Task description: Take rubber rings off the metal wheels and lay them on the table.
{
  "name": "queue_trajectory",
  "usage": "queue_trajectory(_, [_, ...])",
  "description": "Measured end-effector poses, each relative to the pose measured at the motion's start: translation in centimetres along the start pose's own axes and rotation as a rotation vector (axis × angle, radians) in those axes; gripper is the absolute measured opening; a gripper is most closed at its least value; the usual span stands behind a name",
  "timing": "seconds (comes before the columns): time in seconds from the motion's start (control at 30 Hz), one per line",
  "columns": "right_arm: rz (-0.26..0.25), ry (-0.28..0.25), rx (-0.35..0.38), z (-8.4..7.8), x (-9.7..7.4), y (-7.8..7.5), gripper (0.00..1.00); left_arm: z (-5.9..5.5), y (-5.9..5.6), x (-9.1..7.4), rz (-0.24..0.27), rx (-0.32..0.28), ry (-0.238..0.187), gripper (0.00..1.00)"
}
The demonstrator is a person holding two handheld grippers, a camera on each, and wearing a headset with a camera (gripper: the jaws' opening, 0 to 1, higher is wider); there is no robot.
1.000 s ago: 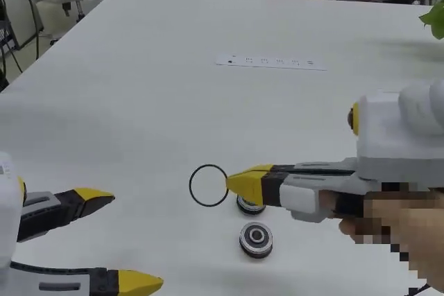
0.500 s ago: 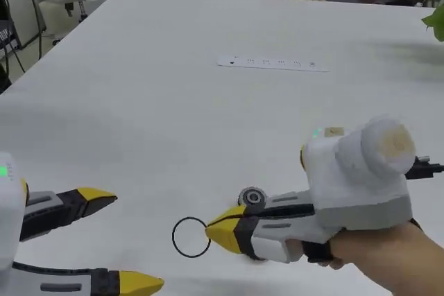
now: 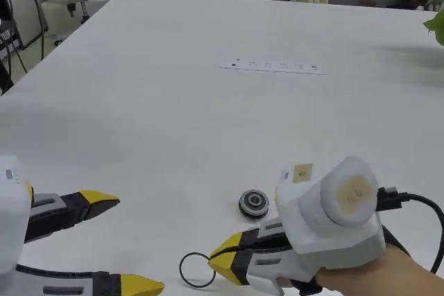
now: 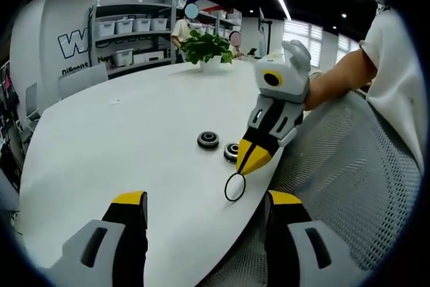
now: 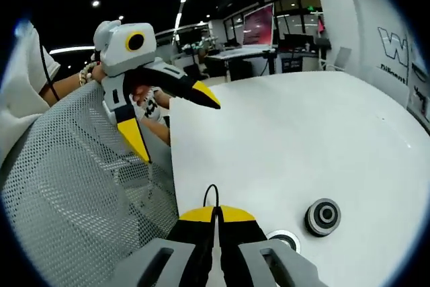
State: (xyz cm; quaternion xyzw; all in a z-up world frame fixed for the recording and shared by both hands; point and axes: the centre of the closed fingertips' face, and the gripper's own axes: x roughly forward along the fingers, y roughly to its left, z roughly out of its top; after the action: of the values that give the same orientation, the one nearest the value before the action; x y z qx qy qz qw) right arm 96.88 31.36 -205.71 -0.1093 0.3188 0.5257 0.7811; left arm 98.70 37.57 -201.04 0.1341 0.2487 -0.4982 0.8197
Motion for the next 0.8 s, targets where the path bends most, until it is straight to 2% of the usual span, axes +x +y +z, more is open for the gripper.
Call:
queue_trajectory(0.47, [-0.029,0.028,0.001,-0.9,0.3,-0.7,0.00,-0.1,-0.1,0.0,-0.005,0.000,0.003,0.68])
queue_trajectory(0.8, [-0.056,0.016,0.008,-0.7,0.1,-1.4,0.00,-0.2,-0.1,0.0,-0.004,-0.001,0.008,0.68])
